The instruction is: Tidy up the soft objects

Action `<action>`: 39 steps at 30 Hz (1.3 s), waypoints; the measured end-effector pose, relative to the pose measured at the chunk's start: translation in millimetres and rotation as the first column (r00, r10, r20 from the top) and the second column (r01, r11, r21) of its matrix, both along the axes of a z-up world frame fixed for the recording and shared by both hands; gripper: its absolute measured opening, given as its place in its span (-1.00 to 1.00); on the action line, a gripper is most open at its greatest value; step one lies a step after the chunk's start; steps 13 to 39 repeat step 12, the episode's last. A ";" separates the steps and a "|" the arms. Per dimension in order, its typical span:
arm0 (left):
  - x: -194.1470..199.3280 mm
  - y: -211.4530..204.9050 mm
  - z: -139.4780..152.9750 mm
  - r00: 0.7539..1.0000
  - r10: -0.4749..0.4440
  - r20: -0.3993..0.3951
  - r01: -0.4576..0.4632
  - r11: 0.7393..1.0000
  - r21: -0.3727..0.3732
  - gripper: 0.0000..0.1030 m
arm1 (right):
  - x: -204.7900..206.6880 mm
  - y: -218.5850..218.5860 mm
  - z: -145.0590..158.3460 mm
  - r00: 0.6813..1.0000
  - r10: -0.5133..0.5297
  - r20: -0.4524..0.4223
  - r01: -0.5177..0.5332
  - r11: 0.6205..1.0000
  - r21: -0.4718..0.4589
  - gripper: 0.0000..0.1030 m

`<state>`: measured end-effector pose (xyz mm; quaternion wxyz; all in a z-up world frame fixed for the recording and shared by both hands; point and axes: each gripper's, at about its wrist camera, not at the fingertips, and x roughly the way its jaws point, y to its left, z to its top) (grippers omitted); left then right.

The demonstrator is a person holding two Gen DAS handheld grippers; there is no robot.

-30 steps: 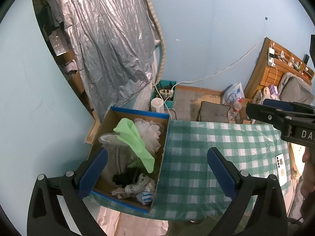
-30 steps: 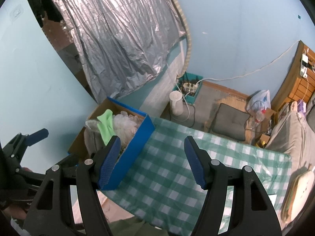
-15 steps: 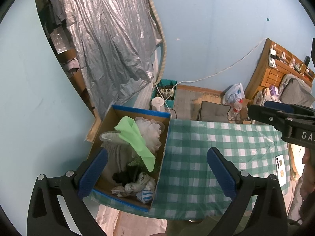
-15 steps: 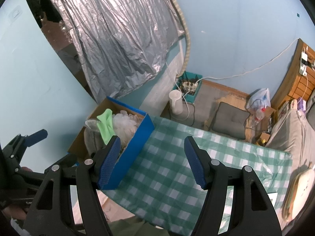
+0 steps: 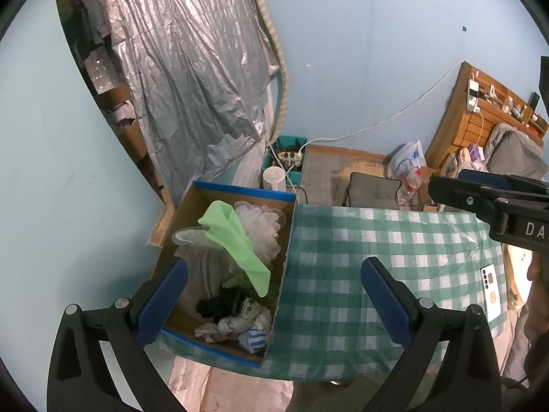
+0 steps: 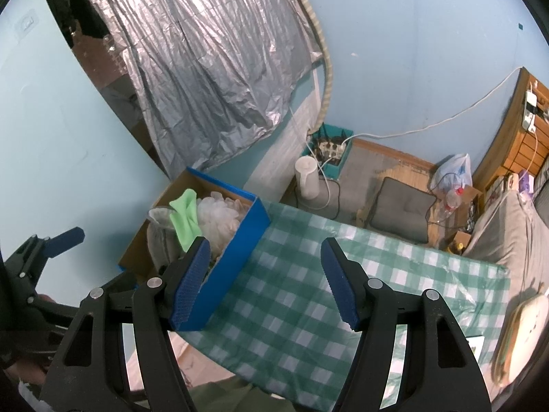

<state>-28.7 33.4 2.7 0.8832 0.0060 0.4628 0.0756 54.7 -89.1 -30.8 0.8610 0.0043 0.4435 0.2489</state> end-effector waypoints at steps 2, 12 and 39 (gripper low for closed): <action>-0.7 0.9 -0.1 1.000 0.003 -0.004 -0.003 1.000 -0.002 0.97 | 0.2 1.3 -0.2 1.000 -0.002 -0.001 0.002 1.000 0.002 0.29; 1.5 3.7 -0.2 1.000 0.005 -0.007 -0.005 1.000 -0.002 0.97 | -1.1 1.6 -1.6 1.000 -0.003 -0.003 0.003 1.000 0.003 0.29; 1.5 3.7 -0.2 1.000 0.005 -0.007 -0.005 1.000 -0.002 0.97 | -1.1 1.6 -1.6 1.000 -0.003 -0.003 0.003 1.000 0.003 0.29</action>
